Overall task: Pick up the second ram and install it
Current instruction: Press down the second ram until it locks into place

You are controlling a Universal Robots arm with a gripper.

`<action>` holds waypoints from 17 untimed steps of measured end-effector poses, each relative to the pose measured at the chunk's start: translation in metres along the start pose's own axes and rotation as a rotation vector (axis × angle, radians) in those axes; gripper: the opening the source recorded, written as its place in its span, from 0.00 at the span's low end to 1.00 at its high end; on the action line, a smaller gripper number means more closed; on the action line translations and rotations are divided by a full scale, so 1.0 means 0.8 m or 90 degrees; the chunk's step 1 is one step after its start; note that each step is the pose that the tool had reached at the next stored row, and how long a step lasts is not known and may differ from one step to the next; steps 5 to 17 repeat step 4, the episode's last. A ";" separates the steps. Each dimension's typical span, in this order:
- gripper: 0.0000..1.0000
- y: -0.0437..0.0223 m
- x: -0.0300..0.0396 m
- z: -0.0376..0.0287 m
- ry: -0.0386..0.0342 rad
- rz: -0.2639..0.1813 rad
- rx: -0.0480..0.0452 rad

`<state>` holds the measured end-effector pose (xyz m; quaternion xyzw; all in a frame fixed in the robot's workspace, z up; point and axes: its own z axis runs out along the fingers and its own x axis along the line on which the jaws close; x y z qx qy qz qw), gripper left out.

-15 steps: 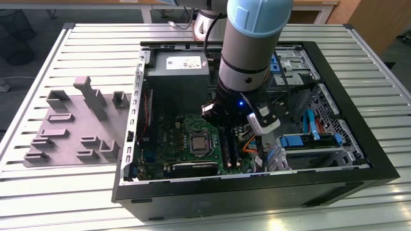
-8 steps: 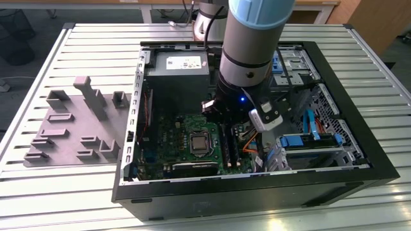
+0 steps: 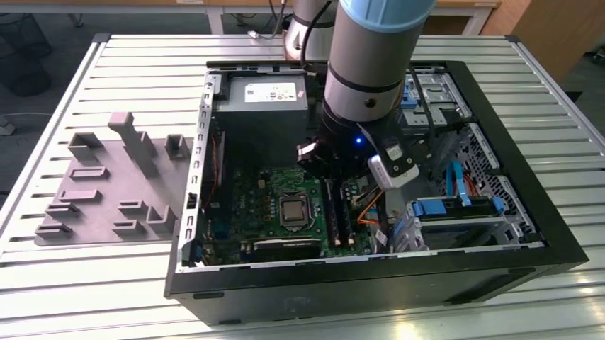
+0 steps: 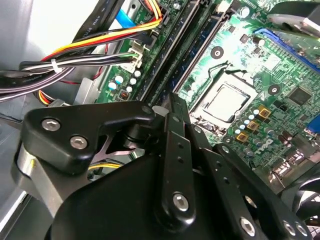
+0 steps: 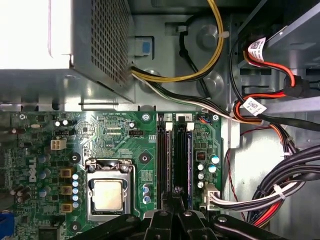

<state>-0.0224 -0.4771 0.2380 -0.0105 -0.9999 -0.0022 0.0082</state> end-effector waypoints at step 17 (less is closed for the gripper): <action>0.11 0.0000 0.0000 -0.0009 0.0000 0.000 0.0001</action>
